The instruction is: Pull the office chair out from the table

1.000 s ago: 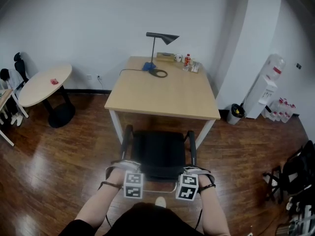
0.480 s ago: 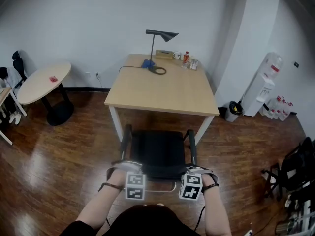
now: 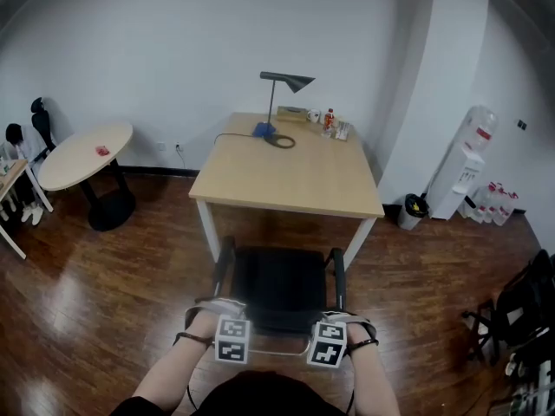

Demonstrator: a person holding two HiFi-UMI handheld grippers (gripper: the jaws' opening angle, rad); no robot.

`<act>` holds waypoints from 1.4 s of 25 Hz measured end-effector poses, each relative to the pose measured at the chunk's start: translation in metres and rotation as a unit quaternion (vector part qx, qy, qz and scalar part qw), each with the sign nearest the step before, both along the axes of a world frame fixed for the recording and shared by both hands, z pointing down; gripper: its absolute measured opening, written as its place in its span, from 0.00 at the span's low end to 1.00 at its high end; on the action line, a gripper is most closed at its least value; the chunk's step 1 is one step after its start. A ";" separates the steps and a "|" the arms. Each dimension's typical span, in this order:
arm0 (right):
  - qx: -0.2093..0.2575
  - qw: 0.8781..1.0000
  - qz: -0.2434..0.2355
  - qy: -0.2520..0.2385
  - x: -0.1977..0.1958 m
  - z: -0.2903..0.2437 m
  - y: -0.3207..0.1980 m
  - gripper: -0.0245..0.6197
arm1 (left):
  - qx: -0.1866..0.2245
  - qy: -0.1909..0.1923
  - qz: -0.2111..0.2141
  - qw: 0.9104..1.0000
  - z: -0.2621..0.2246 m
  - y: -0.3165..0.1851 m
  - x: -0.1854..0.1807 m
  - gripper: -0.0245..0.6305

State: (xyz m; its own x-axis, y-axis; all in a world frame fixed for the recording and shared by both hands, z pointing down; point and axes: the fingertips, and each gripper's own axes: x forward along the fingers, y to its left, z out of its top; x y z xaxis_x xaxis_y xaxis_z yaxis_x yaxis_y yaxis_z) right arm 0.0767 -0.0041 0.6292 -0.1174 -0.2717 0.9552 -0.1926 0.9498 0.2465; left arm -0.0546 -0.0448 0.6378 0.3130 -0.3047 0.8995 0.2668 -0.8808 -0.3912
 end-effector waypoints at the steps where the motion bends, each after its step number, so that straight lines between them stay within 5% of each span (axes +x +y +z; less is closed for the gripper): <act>1: 0.000 1.000 0.000 0.002 0.000 -0.001 0.002 0.19 | 0.002 0.001 0.000 1.000 -0.001 0.001 0.000 0.15; 26: -0.010 1.000 0.024 -0.014 -0.012 -0.006 0.026 0.22 | -0.027 0.004 0.000 1.000 -0.004 0.026 -0.011 0.18; 35: 0.023 0.996 0.038 -0.077 -0.009 -0.028 0.022 0.28 | -0.053 0.072 0.016 0.996 -0.038 0.030 -0.011 0.24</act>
State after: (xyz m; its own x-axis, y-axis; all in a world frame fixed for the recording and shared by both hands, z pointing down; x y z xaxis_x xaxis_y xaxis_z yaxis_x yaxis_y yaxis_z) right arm 0.0673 0.0178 0.6012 -0.2399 -0.3282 0.9136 -0.3022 0.9196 0.2510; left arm -0.0652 -0.0146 0.5999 0.4491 -0.1989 0.8711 0.2435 -0.9107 -0.3335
